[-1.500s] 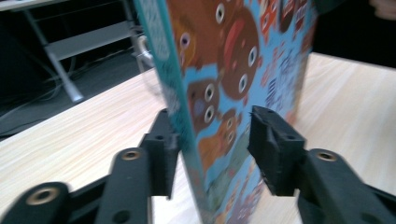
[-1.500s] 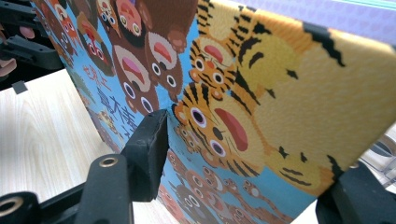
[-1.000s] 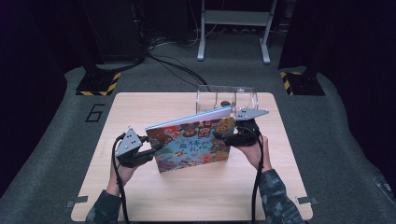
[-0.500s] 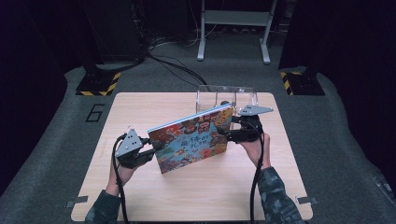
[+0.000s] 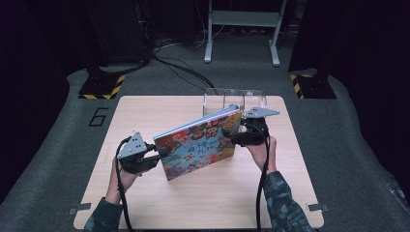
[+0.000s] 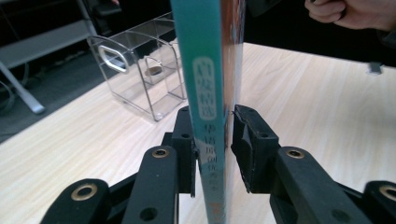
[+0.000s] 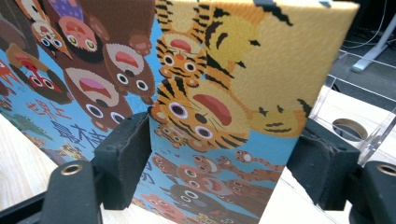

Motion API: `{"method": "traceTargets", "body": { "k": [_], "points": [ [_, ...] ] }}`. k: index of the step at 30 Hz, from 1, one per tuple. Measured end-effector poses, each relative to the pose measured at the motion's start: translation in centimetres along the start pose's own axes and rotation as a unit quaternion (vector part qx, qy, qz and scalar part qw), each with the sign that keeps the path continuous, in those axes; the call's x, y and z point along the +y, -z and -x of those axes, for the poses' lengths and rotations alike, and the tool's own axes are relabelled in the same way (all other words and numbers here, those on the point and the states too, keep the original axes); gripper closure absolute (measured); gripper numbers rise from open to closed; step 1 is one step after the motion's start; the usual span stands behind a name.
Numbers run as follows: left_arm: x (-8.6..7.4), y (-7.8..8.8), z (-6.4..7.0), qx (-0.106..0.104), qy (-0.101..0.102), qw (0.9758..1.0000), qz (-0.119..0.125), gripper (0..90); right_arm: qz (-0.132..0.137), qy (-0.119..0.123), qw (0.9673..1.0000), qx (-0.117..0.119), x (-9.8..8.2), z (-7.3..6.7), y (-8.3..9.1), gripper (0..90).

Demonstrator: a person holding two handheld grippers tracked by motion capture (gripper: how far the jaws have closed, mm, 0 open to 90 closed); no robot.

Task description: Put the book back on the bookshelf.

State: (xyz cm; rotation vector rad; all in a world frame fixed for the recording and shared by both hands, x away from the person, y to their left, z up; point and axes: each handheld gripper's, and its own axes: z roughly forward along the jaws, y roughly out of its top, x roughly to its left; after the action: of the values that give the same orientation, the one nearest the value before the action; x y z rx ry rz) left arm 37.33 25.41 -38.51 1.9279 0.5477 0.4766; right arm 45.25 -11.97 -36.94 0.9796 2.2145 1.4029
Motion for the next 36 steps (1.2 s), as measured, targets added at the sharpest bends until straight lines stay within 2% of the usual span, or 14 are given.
{"method": "traceTargets", "body": {
  "k": [2,3,7,10,12,17,21,23,24,28,29,33,34,36],
  "points": [
    [0.4,0.1,-0.2,-0.002,0.007,0.9999,0.009,69.6,0.001,0.001,1.0,-0.002,0.0,-0.1,0.0,25.6],
    [1.1,0.1,-0.4,-0.003,0.014,0.9999,-0.002,69.6,0.0,0.003,1.0,-0.006,0.0,-0.2,0.0,25.5],
    [2.2,-0.1,-0.4,-0.009,0.017,0.9998,-0.009,68.0,0.0,0.001,1.0,-0.005,0.0,-0.2,0.0,25.3],
    [3.3,-0.4,-0.5,-0.024,0.02,0.9993,-0.02,66.9,0.0,-0.008,1.0,-0.003,-0.1,-0.2,0.1,25.3],
    [3.9,-0.8,-0.4,-0.022,0.02,0.9993,-0.021,64.8,0.0,-0.015,0.9999,-0.004,0.0,-0.3,0.3,25.1],
    [5.4,-1.7,-0.6,-0.047,0.007,0.9981,-0.04,59.0,-0.004,-0.009,0.9999,-0.009,0.1,-0.4,0.2,24.0],
    [6.6,-2.5,-0.6,-0.066,-0.008,0.9965,-0.052,48.7,-0.003,-0.007,0.9999,-0.013,0.4,-0.6,-0.1,20.6],
    [6.8,-2.7,-0.6,-0.06,-0.007,0.9971,-0.047,48.8,-0.004,-0.01,0.9999,-0.013,0.4,-0.7,-0.1,19.2],
    [7.0,-2.9,-0.6,-0.065,-0.013,0.9961,-0.058,49.3,-0.005,-0.01,0.9999,-0.011,0.4,-0.8,-0.2,17.0],
    [7.5,-3.7,-0.4,-0.059,-0.032,0.9948,-0.077,55.3,-0.004,-0.008,0.9999,-0.007,0.5,-0.9,-0.4,10.1],
    [7.5,-4.1,-0.3,-0.047,-0.042,0.9934,-0.096,59.5,-0.006,-0.005,0.9999,-0.009,0.5,-0.9,-0.3,5.3],
    [7.7,-4.2,-0.3,-0.039,-0.054,0.9917,-0.11,65.4,-0.012,-0.007,0.9997,-0.019,0.3,-0.7,0.1,0.0],
    [7.7,-4.2,-0.5,-0.045,-0.04,0.9926,-0.106,67.7,-0.011,-0.017,0.9995,-0.023,-0.1,-0.3,0.6,0.0],
    [7.7,-4.3,-0.6,-0.048,-0.039,0.9926,-0.105,69.0,-0.017,-0.019,0.9992,-0.031,-0.8,0.1,1.0,0.0]
  ]
}}
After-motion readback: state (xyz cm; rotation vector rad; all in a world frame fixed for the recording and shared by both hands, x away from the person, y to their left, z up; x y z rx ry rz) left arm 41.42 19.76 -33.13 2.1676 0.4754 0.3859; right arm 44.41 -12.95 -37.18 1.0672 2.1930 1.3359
